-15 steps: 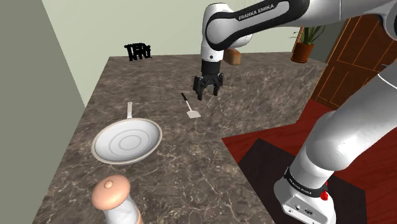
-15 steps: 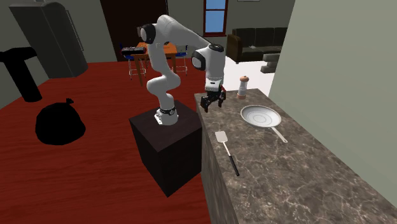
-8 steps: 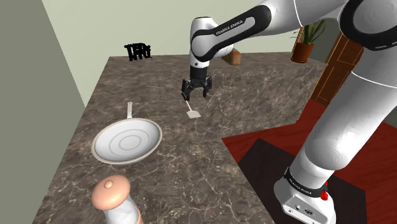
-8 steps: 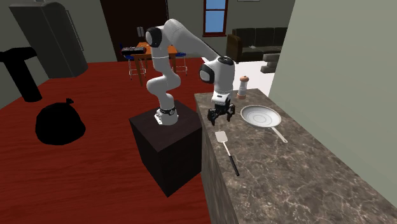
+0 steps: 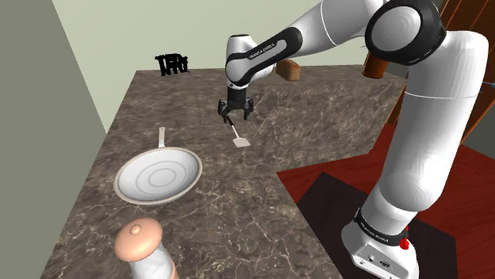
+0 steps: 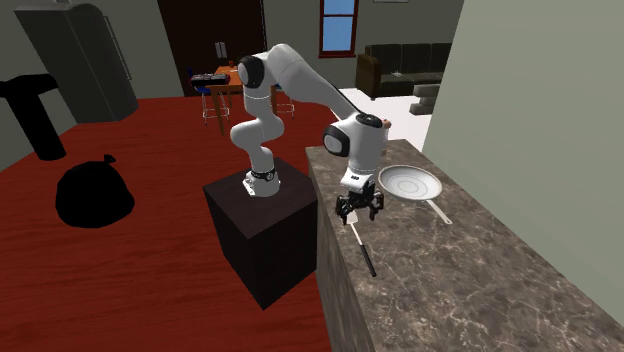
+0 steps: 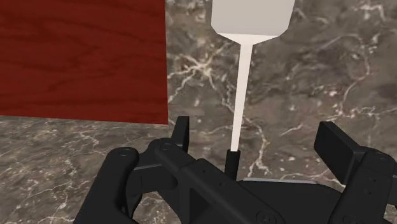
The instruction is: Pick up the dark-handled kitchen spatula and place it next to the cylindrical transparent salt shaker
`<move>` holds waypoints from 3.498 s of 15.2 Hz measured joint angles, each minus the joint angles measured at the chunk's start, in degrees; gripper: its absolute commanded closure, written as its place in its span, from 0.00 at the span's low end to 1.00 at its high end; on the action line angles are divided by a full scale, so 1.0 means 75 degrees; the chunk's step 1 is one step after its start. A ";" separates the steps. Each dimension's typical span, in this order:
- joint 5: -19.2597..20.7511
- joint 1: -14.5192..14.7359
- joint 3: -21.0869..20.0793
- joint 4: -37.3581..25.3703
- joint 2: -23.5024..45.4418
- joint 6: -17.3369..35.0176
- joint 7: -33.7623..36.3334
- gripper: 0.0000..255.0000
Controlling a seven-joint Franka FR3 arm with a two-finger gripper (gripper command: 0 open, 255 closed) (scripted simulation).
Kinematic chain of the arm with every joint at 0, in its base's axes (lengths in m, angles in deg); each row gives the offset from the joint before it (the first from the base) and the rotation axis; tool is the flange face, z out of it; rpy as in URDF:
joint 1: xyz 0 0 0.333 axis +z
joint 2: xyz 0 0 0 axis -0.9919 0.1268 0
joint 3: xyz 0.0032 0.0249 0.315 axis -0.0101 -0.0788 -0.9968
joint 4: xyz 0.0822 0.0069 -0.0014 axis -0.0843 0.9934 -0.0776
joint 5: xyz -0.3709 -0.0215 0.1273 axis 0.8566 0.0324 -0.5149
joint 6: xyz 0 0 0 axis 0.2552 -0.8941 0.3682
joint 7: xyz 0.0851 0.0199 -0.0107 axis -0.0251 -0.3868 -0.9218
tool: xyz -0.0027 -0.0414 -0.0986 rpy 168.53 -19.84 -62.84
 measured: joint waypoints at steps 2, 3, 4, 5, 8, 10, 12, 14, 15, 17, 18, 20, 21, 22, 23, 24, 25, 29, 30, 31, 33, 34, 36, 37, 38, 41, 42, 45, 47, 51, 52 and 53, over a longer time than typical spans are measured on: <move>0.0071 -0.0019 0.0068 -0.0220 0.0232 0.0053 0.0126 0.00; 0.0091 -0.0014 0.0078 -0.0222 0.0308 0.0136 0.0164 0.00; 0.0106 -0.0015 0.0087 -0.0218 0.0392 0.0226 0.0181 0.00; 0.0116 -0.0014 0.0093 -0.0210 0.0452 0.0294 0.0193 0.00; 0.0147 -0.0021 0.0112 -0.0158 0.0660 0.0557 0.0201 0.00; 0.0158 -0.0011 0.0113 -0.0112 0.0708 0.0649 0.0223 0.00; 0.0162 -0.0007 0.0112 -0.0107 0.0725 0.0674 0.0231 0.00; 0.0163 -0.0007 0.0113 -0.0104 0.0728 0.0681 0.0231 0.00; 0.0163 -0.0007 0.0113 -0.0103 0.0729 0.0683 0.0231 0.00; 0.0163 -0.0007 0.0113 -0.0103 0.0728 0.0683 0.0231 1.00; 0.0163 -0.0007 0.0113 -0.0103 0.0729 0.0683 0.0231 1.00; 0.0163 -0.0007 0.0113 -0.0103 0.0729 0.0683 0.0231 1.00; 0.0163 -0.0007 0.0113 -0.0103 0.0729 0.0683 0.0231 1.00; 0.0163 -0.0007 0.0113 -0.0103 0.0729 0.0683 0.0231 1.00; 0.0163 -0.0007 0.0113 -0.0103 0.0729 0.0683 0.0231 1.00; 0.0163 -0.0007 0.0113 -0.0103 0.0728 0.0683 0.0231 1.00; 0.0163 -0.0007 0.0113 -0.0103 0.0728 0.0683 0.0231 1.00; 0.0145 -0.0007 0.0104 -0.0195 0.0629 0.0494 0.0220 1.00; 0.0137 -0.0013 0.0103 -0.0237 0.0589 0.0413 0.0205 1.00; 0.0126 -0.0019 0.0102 -0.0260 0.0536 0.0337 0.0191 1.00; 0.0110 -0.0020 0.0095 -0.0336 0.0438 0.0164 0.0180 1.00; 0.0104 -0.0012 0.0088 -0.0366 0.0386 0.0082 0.0188 1.00; 0.0088 -0.0016 0.0084 -0.0487 0.0304 -0.0119 0.0169 1.00; 0.0079 -0.0020 0.0083 -0.0530 0.0262 -0.0204 0.0157 1.00; 0.0073 -0.0021 0.0081 -0.0584 0.0224 -0.0297 0.0151 1.00; 0.0049 -0.0031 0.0079 -0.0739 0.0099 -0.0574 0.0120 1.00; 0.0045 -0.0031 0.0078 -0.0809 0.0077 -0.0666 0.0113 1.00; 0.0031 -0.0021 0.0067 -0.1003 0.0001 -0.0937 0.0115 1.00; 0.0020 -0.0027 0.0068 -0.1141 -0.0058 -0.1133 0.0094 1.00; 0.0006 -0.0020 0.0060 -0.1455 -0.0128 -0.1516 0.0083 1.00; 0.0000 -0.0027 0.0063 -0.1540 -0.0150 -0.1622 0.0065 1.00; -0.0004 -0.0023 0.0059 -0.1593 -0.0186 -0.1711 0.0069 1.00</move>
